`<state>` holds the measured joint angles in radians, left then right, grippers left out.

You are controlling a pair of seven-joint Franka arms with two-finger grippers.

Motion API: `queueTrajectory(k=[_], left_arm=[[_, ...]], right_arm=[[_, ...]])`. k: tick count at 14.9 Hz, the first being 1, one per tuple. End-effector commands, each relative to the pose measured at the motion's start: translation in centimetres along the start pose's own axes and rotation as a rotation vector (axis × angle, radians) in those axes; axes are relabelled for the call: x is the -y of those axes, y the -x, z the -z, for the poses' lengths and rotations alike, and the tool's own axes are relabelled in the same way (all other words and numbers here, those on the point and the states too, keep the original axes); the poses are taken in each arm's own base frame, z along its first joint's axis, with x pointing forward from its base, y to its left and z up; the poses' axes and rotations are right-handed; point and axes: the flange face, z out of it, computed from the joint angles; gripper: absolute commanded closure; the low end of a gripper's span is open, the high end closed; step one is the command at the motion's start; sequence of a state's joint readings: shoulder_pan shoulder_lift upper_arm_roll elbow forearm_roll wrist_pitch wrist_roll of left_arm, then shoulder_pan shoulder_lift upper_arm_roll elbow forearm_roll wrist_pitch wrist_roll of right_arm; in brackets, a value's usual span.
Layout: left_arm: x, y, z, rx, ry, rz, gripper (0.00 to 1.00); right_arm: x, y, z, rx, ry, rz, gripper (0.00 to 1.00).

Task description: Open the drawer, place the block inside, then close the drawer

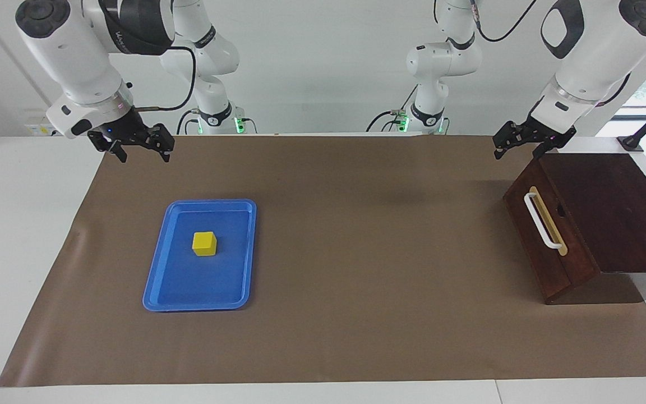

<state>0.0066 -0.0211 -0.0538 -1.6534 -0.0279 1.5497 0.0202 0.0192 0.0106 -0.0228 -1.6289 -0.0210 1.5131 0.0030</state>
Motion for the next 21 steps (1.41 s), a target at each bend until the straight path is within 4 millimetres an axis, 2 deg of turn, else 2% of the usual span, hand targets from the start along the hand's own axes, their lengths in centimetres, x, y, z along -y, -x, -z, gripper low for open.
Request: queueTrajectory(k=[1, 6, 9, 10, 11, 12, 14, 16, 21], left_arm=[[-0.2, -0.4, 0.0, -0.018, 0.012, -0.009, 0.00], [-0.3, -0.5, 0.0, -0.027, 0.005, -0.009, 0.00], [-0.1, -1.9, -1.3, -0.075, -0.078, 0.016, 0.00], [-0.1, -2.6, -2.3, -0.070, -0.110, 0.009, 0.00], [-0.5, -3.2, -3.1, -0.067, -0.166, -0.010, 0.00], [-1.0, -3.8, -4.0, -0.067, -0.223, -0.016, 0.00], [-1.7, -5.0, -5.8, -0.085, -0.284, 0.034, 0.00], [-2.5, -5.7, -8.4, -0.098, -0.358, 0.000, 0.00], [-1.8, -6.3, -13.3, -0.119, -0.495, -0.098, 0.00]], right_arm=[[0.0, 0.0, 0.4, -0.016, -0.017, 0.020, 0.00], [0.0, 0.2, 1.2, -0.051, -0.018, 0.029, 0.00], [-0.8, -0.9, 1.2, -0.124, -0.066, -0.001, 0.00], [-0.8, -1.1, 0.6, -0.118, -0.069, -0.044, 0.00], [-0.6, -1.7, -0.1, -0.112, -0.074, -0.139, 0.03], [-0.5, -3.3, -1.7, -0.097, -0.085, -0.263, 0.04], [-0.1, -5.2, -3.2, -0.103, -0.098, -0.387, 0.05], [0.2, -6.7, -4.9, -0.092, -0.111, -0.570, 0.06], [1.1, -9.6, -9.4, 0.072, -0.289, -1.152, 0.08]])
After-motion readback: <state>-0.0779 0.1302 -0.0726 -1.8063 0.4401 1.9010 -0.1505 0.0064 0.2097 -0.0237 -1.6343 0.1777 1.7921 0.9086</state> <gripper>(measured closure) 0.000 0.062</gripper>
